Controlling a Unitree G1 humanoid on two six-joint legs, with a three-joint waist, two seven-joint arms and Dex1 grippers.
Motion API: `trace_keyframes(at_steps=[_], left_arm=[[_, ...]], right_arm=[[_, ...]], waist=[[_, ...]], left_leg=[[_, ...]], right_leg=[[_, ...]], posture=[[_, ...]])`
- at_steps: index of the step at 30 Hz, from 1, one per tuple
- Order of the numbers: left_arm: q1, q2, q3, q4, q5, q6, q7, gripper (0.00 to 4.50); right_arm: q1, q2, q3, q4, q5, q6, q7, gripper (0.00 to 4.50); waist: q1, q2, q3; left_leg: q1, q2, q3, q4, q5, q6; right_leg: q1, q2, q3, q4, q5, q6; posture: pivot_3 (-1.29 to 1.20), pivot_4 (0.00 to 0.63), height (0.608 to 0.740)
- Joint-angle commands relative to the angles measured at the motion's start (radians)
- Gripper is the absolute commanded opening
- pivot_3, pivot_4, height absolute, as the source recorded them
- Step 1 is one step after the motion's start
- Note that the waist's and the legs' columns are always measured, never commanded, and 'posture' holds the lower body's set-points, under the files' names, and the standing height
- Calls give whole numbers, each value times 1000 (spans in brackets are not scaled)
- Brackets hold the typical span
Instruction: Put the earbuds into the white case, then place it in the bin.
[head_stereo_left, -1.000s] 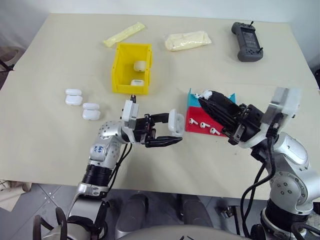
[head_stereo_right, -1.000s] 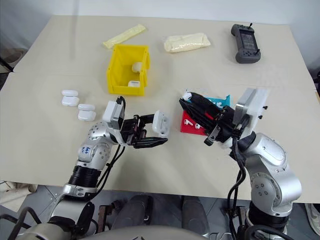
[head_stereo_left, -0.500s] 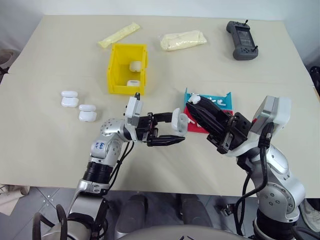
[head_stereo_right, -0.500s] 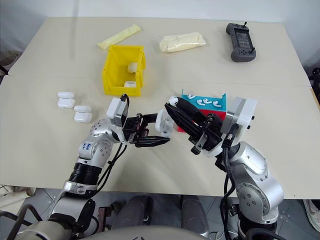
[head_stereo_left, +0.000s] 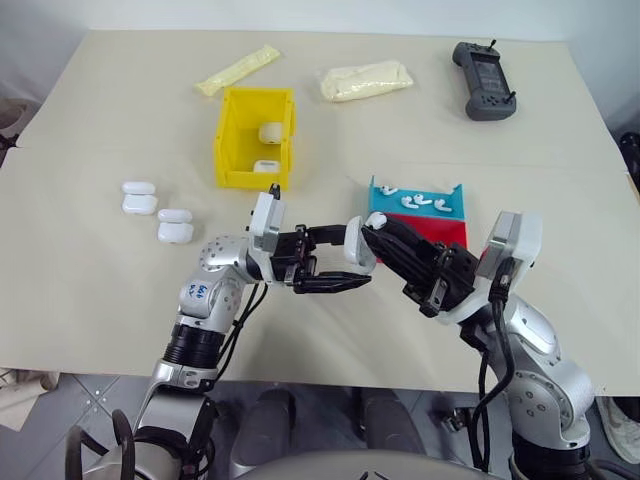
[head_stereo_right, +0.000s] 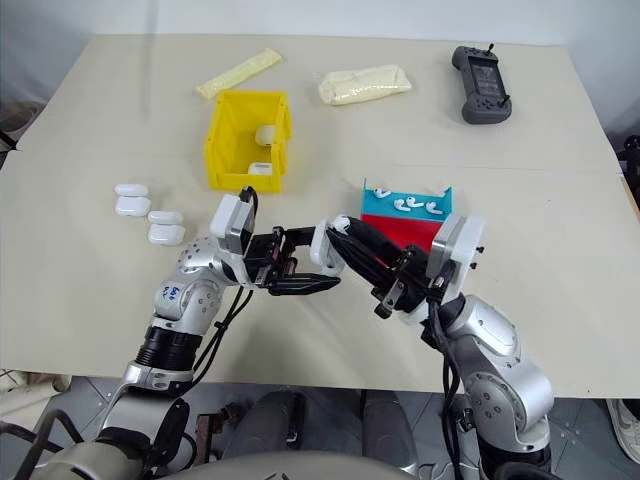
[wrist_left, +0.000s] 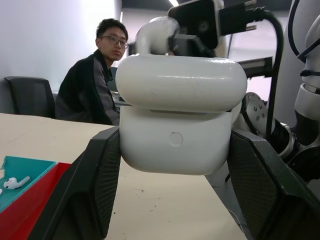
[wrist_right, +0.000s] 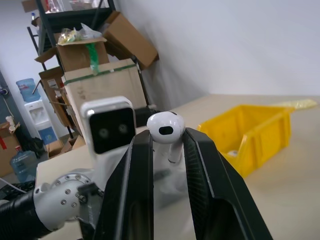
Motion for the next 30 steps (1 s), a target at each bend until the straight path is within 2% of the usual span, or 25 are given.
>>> trace_keyframes(at_steps=[1,13,29,30], left_arm=[[8,-3,1,-35,-15,-8,-5,2815],[3,-11,4,-16,-6,-40,-7,2815],[-13,-44,-7,24,12,-91,-29,2815],[-15,-47,-6,27,13,-94,-28,2815]], right_arm=[[2,-19,8,2,0,-23,17,490],[16,-107,-1,28,37,11,52,490],[-68,-172,17,77,37,73,36,490],[-70,-175,16,77,44,79,38,840]], waist=[[0,0,0],[1,0,0],[2,0,0],[2,0,0]], left_leg=[[0,0,0,0,0,0],[0,0,0,0,0,0],[0,0,0,0,0,0],[0,0,0,0,0,0]], right_leg=[[0,0,0,0,0,0],[0,0,0,0,0,0],[0,0,0,-1,0,0],[0,0,0,-1,0,0]], posture=[[0,150,740],[0,150,740],[0,150,740],[0,150,740]])
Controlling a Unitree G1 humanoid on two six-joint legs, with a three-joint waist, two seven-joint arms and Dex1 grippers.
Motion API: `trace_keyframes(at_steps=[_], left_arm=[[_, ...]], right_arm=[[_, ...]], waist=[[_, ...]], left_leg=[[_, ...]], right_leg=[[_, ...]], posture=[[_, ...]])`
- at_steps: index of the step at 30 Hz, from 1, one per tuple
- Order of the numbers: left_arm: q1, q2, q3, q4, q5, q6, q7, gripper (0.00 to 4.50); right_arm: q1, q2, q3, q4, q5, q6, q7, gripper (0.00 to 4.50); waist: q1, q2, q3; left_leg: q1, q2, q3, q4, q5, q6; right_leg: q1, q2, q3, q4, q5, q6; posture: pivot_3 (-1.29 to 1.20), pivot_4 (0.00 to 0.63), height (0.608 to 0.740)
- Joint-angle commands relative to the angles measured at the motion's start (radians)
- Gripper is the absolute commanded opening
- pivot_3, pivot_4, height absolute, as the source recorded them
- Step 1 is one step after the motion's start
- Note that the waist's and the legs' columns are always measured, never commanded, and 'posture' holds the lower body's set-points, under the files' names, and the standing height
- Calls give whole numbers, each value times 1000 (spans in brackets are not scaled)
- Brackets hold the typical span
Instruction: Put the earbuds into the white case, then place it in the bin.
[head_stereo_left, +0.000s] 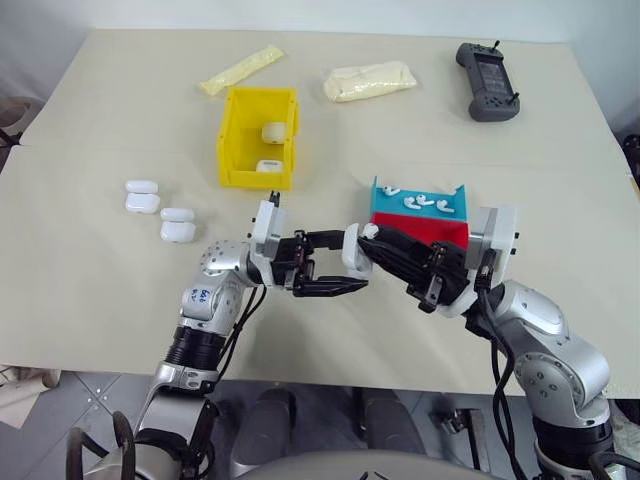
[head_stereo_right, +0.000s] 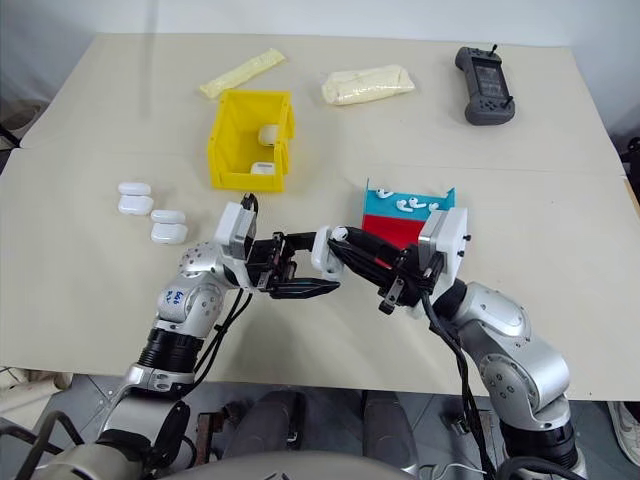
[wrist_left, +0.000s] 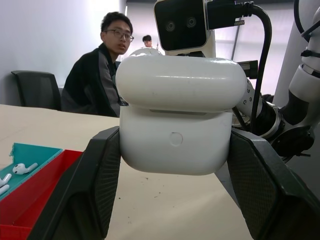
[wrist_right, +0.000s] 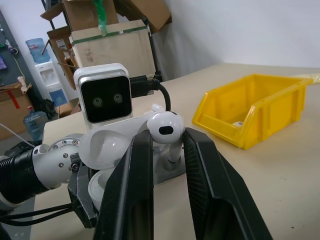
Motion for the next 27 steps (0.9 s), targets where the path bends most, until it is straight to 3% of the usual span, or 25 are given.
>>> trace_keyframes(at_steps=[1,4,13,20,27], left_arm=[[-28,-32,-3,-21,-19,-35,-9,2815],[-34,-39,2,-8,-15,-49,-8,2815],[-36,-47,9,9,-10,-74,-7,2815],[-8,-7,11,37,29,-96,-3,2815],[38,33,19,18,27,-110,-11,2815]], right_arm=[[-1,-18,9,7,14,34,3,1238],[-12,-35,-2,4,28,43,17,1686],[-38,-92,-79,6,87,58,53,4407],[98,-249,-307,-5,112,15,186,4462],[349,-367,-460,202,-189,-285,410,4462]], waist=[[0,0,0],[0,0,0],[0,0,0],[8,0,0],[16,-1,0]], left_leg=[[0,0,0,0,0,0],[0,0,0,0,0,0],[0,0,0,0,0,0],[0,0,0,0,0,1],[1,-1,2,0,-1,2]], right_leg=[[0,0,0,0,0,0],[0,0,0,0,0,0],[0,0,0,0,0,0],[1,0,0,-2,0,0],[3,1,1,-2,0,0]], posture=[[0,150,740],[0,150,740],[0,150,740],[0,150,740],[0,150,740]])
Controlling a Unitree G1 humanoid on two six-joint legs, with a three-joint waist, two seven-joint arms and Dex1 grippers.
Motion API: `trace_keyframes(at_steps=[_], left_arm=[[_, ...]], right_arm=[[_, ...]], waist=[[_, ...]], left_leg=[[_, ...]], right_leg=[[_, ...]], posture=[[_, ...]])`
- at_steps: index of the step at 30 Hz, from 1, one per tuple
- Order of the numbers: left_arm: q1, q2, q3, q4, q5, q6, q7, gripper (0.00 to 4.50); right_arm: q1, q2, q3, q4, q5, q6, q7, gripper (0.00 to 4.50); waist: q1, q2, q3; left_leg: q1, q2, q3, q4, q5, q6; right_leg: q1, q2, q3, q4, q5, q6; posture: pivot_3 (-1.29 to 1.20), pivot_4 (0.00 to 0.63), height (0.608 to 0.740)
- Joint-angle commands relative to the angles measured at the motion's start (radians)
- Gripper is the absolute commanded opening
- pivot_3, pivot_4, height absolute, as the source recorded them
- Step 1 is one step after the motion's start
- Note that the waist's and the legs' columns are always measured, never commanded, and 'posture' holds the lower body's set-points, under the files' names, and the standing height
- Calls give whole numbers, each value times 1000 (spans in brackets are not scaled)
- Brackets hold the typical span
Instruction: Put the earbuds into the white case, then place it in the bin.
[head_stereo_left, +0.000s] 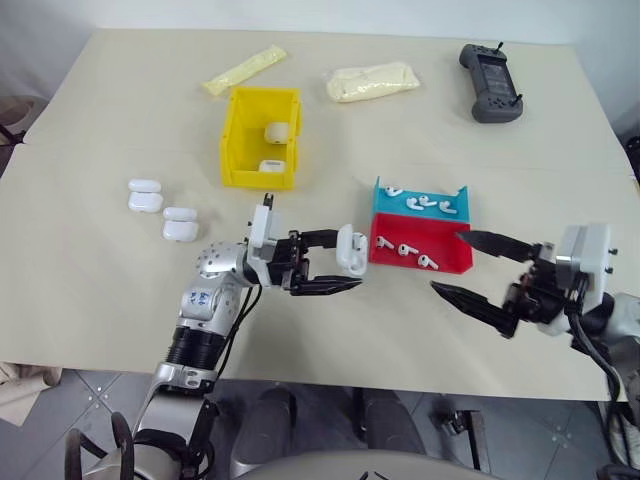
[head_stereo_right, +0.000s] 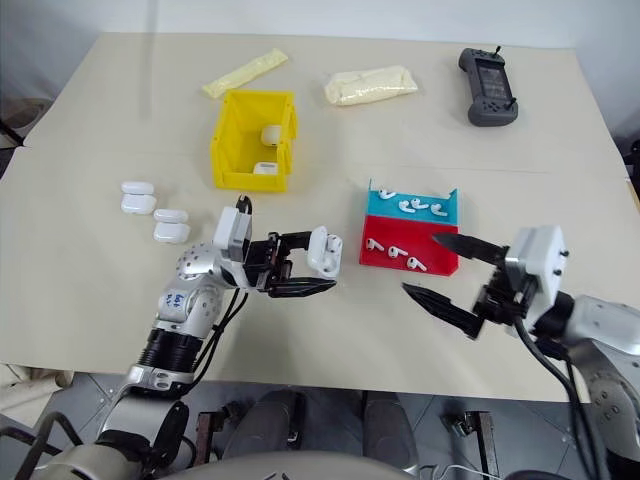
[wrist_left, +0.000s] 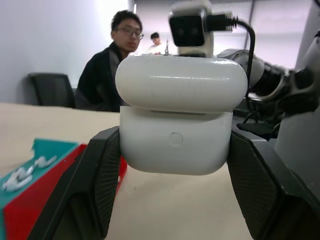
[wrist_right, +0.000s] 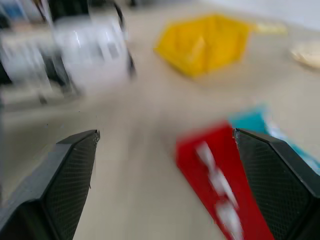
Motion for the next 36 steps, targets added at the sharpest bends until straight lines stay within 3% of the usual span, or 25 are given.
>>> trace_keyframes(at_steps=[1,7,10,13,17,22,28,36], left_arm=[[17,8,2,-41,0,-19,1,2815],[53,-1,0,-64,1,-32,34,2815],[57,-11,-1,-64,0,-37,47,2815],[52,-22,-7,-53,6,-44,53,2815],[38,-44,-13,-31,9,-55,57,2815],[41,-67,-26,-19,13,-64,52,2815],[48,-91,-35,-17,13,-77,57,2815],[67,-115,-43,-29,18,-101,83,2815]], right_arm=[[38,-29,-70,96,-90,-139,97,4462],[-47,-47,-78,238,-122,-172,95,4462],[-173,-99,-12,246,-108,-54,67,4462],[-366,-191,103,256,-83,197,20,4462],[-733,-237,329,348,-116,387,75,4462],[-1126,-186,668,632,-399,401,140,4462],[-1411,-32,951,1067,-746,99,178,4462],[-1564,129,1035,1533,-960,-287,157,4462]], waist=[[-1,0,0],[-3,0,0],[-8,0,0],[-15,0,0],[-16,1,0],[-17,1,0],[-18,1,0],[-25,1,0]], left_leg=[[0,0,0,0,0,0],[2,1,0,0,0,0],[2,1,0,0,0,0],[2,1,0,0,0,-1],[2,3,-1,0,1,-1],[0,2,-1,-1,0,-2],[-3,0,0,0,0,-2],[-4,0,0,1,1,-2]], right_leg=[[0,0,0,0,0,0],[1,0,1,0,0,0],[1,0,1,0,0,0],[1,0,2,1,0,0],[-1,-1,1,-1,0,0],[-4,-2,2,-1,0,0],[-7,-2,0,0,0,0],[-9,-3,-3,2,0,0]], posture=[[0,150,740],[0,150,740],[0,150,740],[0,150,740],[0,150,740],[0,150,740],[0,150,740],[0,150,740]])
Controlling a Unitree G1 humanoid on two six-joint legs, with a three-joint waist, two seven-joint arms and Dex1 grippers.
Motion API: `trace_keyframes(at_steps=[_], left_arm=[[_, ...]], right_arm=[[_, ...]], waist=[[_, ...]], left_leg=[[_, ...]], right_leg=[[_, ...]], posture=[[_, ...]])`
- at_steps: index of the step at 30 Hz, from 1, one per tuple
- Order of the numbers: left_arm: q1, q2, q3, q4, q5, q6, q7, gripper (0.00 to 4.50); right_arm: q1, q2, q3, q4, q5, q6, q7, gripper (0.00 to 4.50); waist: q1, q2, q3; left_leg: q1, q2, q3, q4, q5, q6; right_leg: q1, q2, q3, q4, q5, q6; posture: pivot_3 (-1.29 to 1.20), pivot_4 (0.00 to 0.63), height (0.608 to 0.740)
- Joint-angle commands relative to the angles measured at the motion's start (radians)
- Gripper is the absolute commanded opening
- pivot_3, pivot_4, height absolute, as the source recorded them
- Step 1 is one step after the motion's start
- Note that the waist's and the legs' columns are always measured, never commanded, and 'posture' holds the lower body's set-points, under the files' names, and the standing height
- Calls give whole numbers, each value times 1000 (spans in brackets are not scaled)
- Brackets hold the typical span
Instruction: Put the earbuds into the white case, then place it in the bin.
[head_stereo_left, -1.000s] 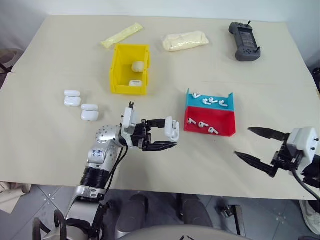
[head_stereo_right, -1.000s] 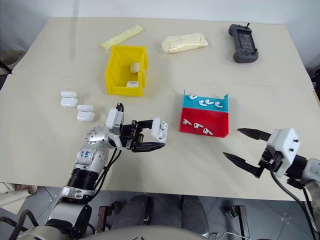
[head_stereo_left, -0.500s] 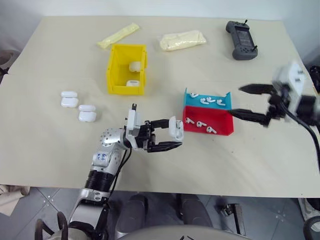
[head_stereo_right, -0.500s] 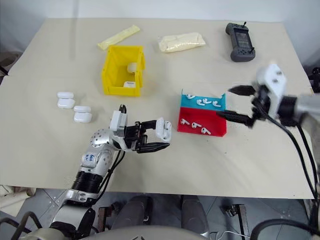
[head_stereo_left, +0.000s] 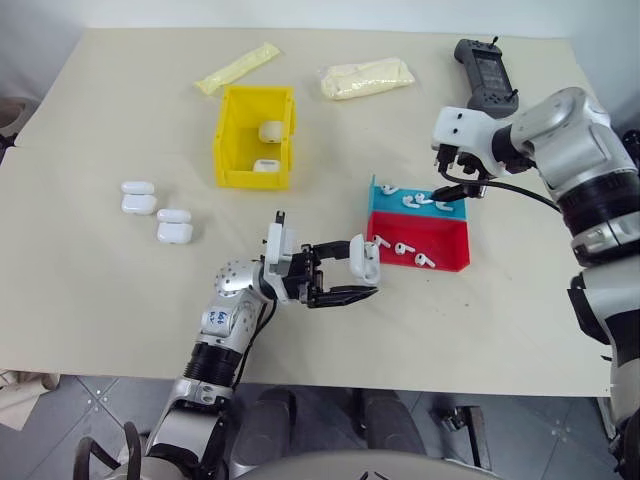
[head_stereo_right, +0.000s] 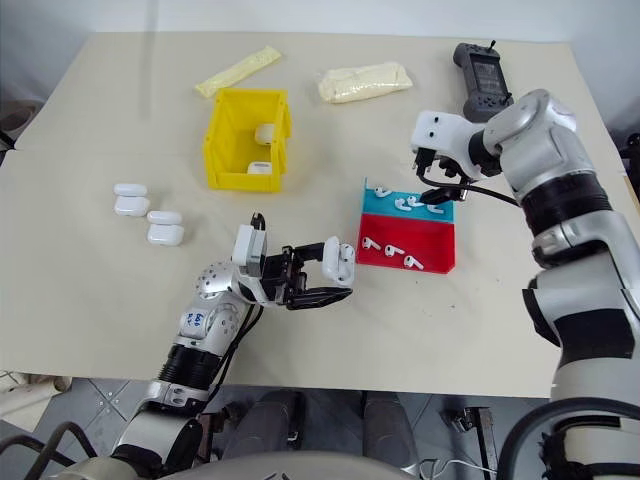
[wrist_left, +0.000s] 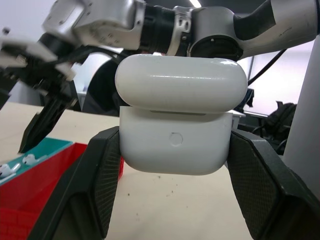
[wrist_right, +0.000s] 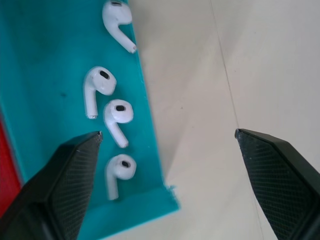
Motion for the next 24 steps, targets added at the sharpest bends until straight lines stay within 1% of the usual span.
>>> trace_keyframes(at_steps=[1,3,8,14,17,20,21,22,23,24], left_arm=[[13,-9,2,-37,-1,-21,17,2815],[17,-9,2,-42,-1,-23,24,2815],[26,3,11,-55,-6,-23,40,2815],[25,8,10,-60,-10,-19,46,2815],[21,6,7,-63,-10,-15,49,2815],[20,9,9,-63,-13,-13,45,2815],[18,10,10,-62,-13,-13,44,2815],[16,11,10,-61,-14,-12,44,2815],[15,11,11,-61,-14,-12,43,2815],[15,12,11,-60,-14,-12,42,2815]], right_arm=[[-44,21,14,123,-79,-120,38,4462],[-52,29,17,160,-103,-161,98,4462],[-79,49,-4,212,-135,-148,168,4462],[-69,68,-16,237,-171,-123,172,4462],[-65,73,-24,241,-188,-120,176,3916],[-63,74,-28,241,-198,-117,198,2935],[-63,73,-27,241,-202,-111,205,2670],[-63,72,-27,241,-205,-107,209,2233],[-63,73,-31,243,-204,-94,216,1990],[-64,74,-36,244,-202,-83,222,1990]], waist=[[-3,0,0],[-7,0,0],[-22,0,0],[-23,1,-1],[-23,1,-1],[-23,1,-1],[-23,1,-1],[-23,1,-1],[-23,1,-1],[-23,1,-1]], left_leg=[[0,0,0,0,0,0],[0,0,0,0,0,0],[0,0,0,0,0,-1],[0,1,-1,0,1,-1],[0,1,-1,1,1,-1],[0,1,-1,1,1,-1],[0,1,-1,1,1,-1],[0,1,-1,1,1,-1],[0,1,-1,1,1,-1],[0,0,-1,1,1,-1]], right_leg=[[0,0,0,0,0,0],[0,0,0,0,0,0],[0,0,-2,1,0,0],[0,-1,-6,1,0,-1],[0,-2,-9,1,0,-1],[1,-2,-9,2,1,-1],[1,-2,-10,2,1,-1],[0,-3,-10,2,1,-1],[0,-3,-10,2,1,-1],[0,-3,-11,2,1,-1]], posture=[[0,150,740],[0,150,740],[0,150,740],[0,150,740],[0,150,740],[0,150,740],[0,150,740],[0,150,740],[0,150,740],[0,150,740]])
